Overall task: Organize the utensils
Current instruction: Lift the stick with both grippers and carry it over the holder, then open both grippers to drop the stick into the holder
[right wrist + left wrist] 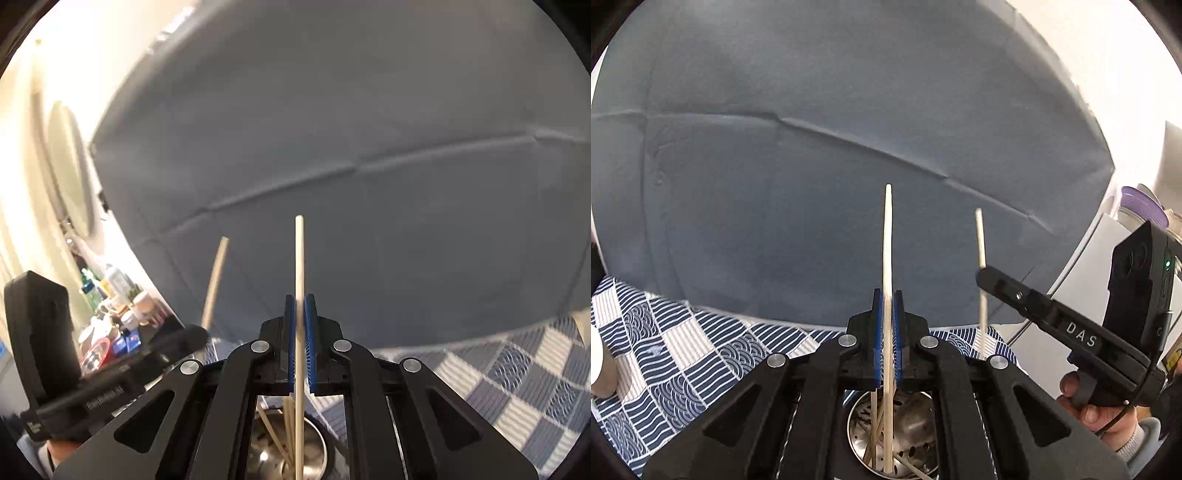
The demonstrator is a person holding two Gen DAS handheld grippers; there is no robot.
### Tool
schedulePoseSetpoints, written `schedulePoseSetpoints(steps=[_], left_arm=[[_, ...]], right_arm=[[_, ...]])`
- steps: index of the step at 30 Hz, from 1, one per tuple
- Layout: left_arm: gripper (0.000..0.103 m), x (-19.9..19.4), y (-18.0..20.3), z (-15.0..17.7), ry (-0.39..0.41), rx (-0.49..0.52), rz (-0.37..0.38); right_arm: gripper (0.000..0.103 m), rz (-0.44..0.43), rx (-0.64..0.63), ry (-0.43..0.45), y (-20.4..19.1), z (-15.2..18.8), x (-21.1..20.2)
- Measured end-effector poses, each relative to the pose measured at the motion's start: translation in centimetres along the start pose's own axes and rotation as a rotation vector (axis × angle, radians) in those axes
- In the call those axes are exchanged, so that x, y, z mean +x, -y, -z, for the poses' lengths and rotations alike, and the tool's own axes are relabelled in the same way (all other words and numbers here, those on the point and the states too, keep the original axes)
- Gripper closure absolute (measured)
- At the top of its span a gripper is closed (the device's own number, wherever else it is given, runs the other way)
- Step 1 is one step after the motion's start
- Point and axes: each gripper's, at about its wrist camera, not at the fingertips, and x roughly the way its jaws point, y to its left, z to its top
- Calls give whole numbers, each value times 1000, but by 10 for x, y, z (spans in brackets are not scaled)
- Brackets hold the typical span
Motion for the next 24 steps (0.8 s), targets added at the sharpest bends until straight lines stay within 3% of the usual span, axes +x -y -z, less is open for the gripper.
schedulePoseSetpoints(steps=[4, 11, 24], left_arm=[[98, 9, -4, 13, 29, -13, 3], [98, 18, -12, 37, 61, -34, -40], [96, 8, -14, 55, 71, -49, -30]], right_arm=[[98, -34, 0, 38, -5, 8, 8], [98, -18, -42, -27, -11, 41, 25], [94, 8, -19, -20, -4, 56, 2]])
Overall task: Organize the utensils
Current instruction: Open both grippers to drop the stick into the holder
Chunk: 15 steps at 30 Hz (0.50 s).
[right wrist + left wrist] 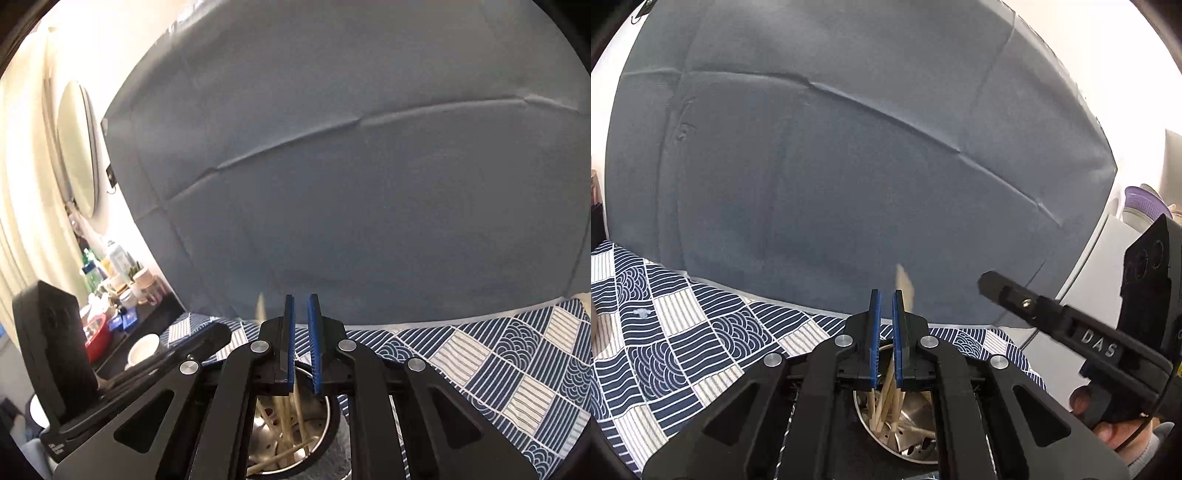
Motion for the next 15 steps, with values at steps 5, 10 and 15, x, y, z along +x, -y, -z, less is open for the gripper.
schedulePoseSetpoints(steps=[5, 10, 15], left_arm=[[70, -12, 1, -4, 2, -8, -26], [53, -25, -5, -8, -8, -53, -54], [32, -36, -12, -5, -28, -81, -106]], right_arm=[[88, 23, 35, 5, 8, -6, -18], [65, 54, 57, 4, 12, -9, -31], [38, 93, 76, -27, 17, -5, -39]])
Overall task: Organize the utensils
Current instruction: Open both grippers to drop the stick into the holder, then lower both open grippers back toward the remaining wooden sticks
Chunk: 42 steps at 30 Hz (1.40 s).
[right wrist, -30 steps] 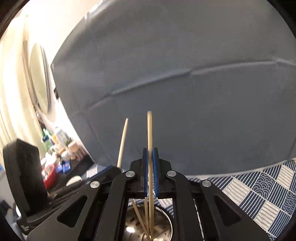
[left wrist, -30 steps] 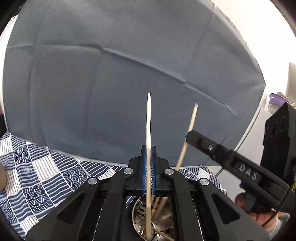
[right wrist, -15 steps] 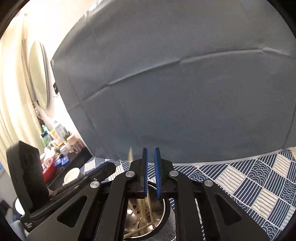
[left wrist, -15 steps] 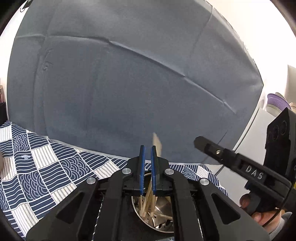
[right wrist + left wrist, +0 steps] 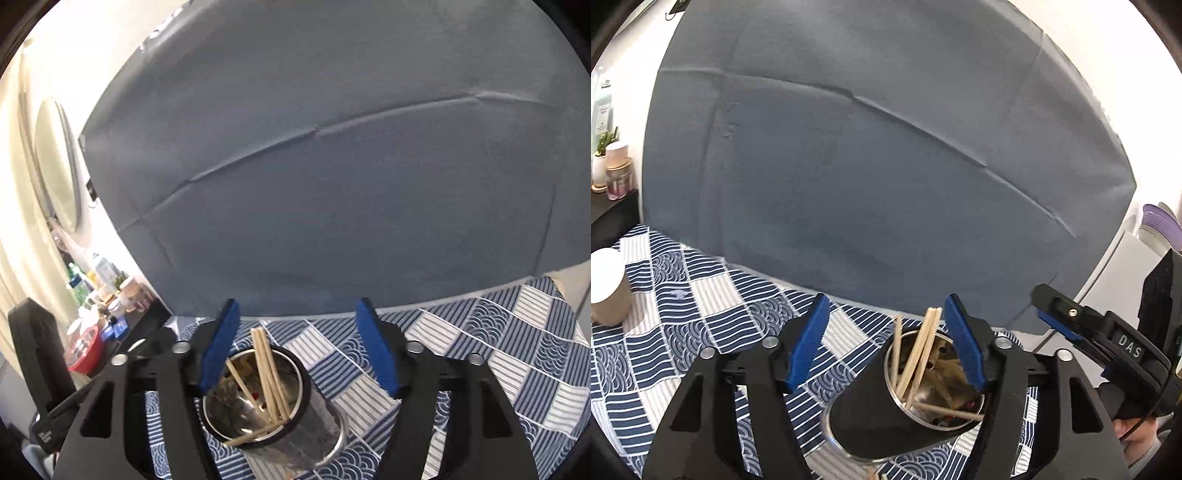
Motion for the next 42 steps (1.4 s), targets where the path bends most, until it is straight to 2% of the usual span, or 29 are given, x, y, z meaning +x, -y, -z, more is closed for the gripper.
schedulePoseSetpoints(steps=[2, 5, 8, 14, 23, 27, 31, 42], left_arm=[[18, -2, -3, 3, -14, -8, -22], [11, -4, -6, 8, -29, -4, -51], [6, -9, -13, 17, -50, -9, -75], [6, -9, -27, 39, -142, 6, -169], [6, -8, -39, 91, -258, 52, -229], [6, -2, -29, 116, -332, 126, -214], [6, 2, -21, 137, -387, 157, -195], [6, 13, 0, 186, -523, 245, -163]], right_arm=[[29, 13, 9, -14, 2, 1, -1], [21, 36, 22, -28, 6, 4, -2], [19, 50, 36, -42, 10, 8, -3], [17, 67, 76, -78, 19, 22, -2], [17, 133, 102, -177, 40, 66, 2], [17, 160, 119, -232, 49, 88, 4], [17, 216, 48, -268, 52, 106, 6], [17, 244, 84, -336, 73, 134, 1]])
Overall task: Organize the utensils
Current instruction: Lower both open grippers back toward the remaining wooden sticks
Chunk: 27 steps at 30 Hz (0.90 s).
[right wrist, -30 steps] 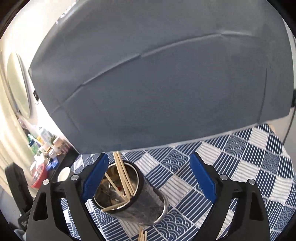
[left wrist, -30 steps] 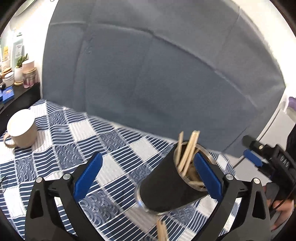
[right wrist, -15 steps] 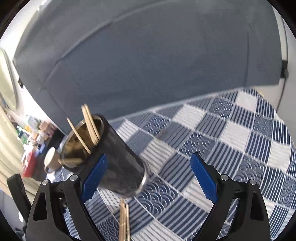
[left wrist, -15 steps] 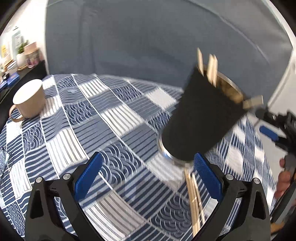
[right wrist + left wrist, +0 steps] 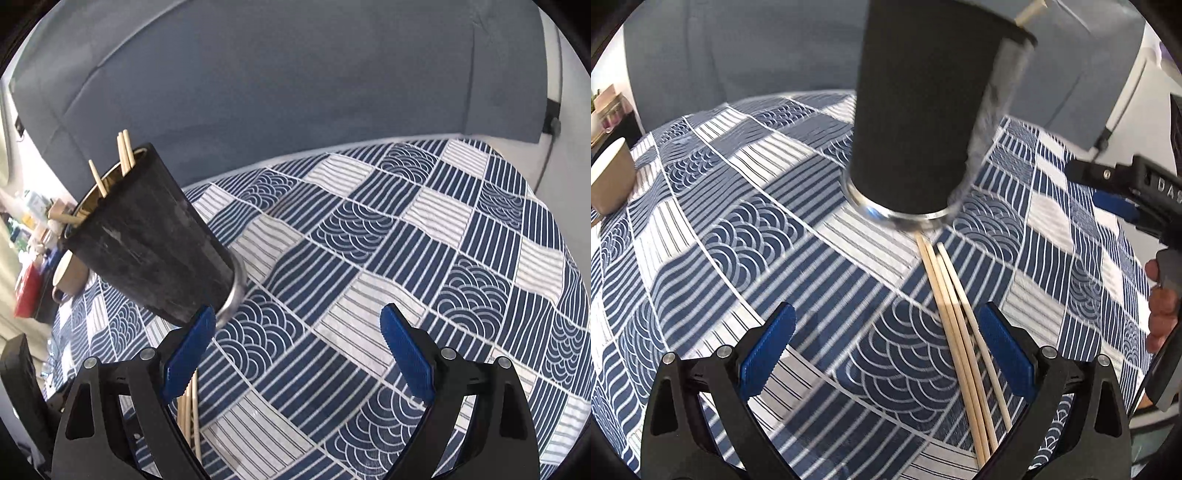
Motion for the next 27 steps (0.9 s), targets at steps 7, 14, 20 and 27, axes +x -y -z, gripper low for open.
schedulePoseSetpoints(steps=[7, 14, 20, 27], left_arm=[[6, 11, 2, 11, -50, 11, -29], [5, 15, 13, 14, -54, 89, -87], [4, 16, 11, 20, -48, 136, -118], [4, 12, -12, 25, -49, 92, -136]], right_arm=[[17, 0, 15, -18, 8, 9, 2], [17, -4, 18, -39, 8, 17, 8], [17, -7, 6, -53, 5, 21, 11], [17, -31, -67, -89, -13, 31, 17]])
